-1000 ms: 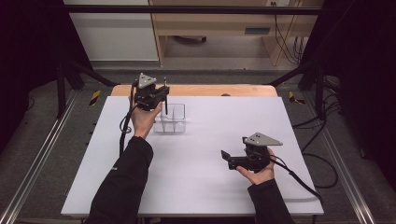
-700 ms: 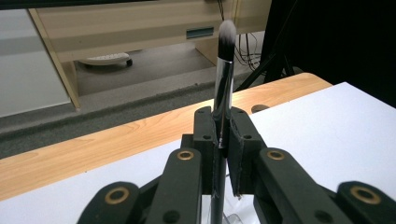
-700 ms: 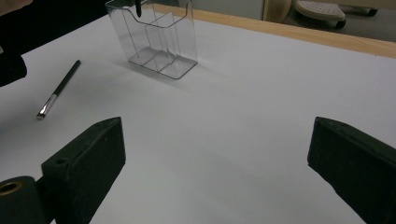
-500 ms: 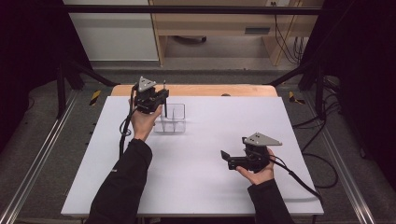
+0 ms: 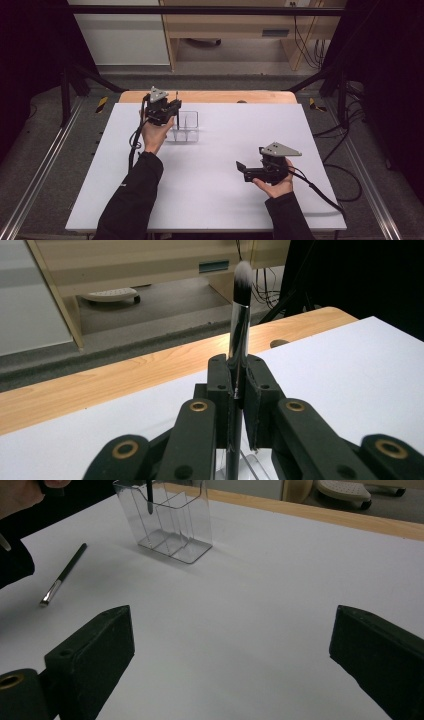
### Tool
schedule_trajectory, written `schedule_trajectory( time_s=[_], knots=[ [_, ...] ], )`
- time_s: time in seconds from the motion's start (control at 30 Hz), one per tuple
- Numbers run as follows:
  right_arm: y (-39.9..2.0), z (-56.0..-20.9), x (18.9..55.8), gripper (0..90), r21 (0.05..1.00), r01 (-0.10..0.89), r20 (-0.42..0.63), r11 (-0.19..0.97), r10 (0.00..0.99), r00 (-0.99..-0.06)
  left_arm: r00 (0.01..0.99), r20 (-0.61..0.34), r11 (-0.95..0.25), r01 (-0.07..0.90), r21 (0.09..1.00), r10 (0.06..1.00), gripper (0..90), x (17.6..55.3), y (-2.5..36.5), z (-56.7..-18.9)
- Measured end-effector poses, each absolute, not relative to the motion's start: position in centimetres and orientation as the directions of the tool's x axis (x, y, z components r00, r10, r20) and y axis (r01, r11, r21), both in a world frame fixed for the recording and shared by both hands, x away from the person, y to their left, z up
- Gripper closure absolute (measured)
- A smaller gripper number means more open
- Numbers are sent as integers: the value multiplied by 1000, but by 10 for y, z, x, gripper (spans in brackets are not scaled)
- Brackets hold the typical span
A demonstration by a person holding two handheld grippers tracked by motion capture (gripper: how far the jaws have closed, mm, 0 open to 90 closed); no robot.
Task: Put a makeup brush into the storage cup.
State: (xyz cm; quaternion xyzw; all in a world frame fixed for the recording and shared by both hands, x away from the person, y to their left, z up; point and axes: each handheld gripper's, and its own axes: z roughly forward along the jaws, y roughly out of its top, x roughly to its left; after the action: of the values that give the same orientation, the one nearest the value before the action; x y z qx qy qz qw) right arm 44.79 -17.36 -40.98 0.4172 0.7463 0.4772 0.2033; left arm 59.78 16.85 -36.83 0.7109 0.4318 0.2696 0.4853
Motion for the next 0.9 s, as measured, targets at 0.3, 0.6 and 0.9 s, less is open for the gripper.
schedule_trajectory(
  time_s=[0.3, 0.6, 0.9],
  knots=[
    [-173, -410, 448, 49, 882, 429, 94, 197, 816, -570, 480, -35, -161, 361, 919, 877, 827, 597, 169, -376],
    [-173, -410, 448, 48, 881, 429, 95, 197, 816, -570, 477, -32, -169, 372, 913, 878, 827, 596, 169, -385],
    [-173, -410, 448, 48, 881, 430, 96, 196, 816, -570, 475, -30, -177, 386, 905, 880, 827, 595, 170, -393]
  ],
)
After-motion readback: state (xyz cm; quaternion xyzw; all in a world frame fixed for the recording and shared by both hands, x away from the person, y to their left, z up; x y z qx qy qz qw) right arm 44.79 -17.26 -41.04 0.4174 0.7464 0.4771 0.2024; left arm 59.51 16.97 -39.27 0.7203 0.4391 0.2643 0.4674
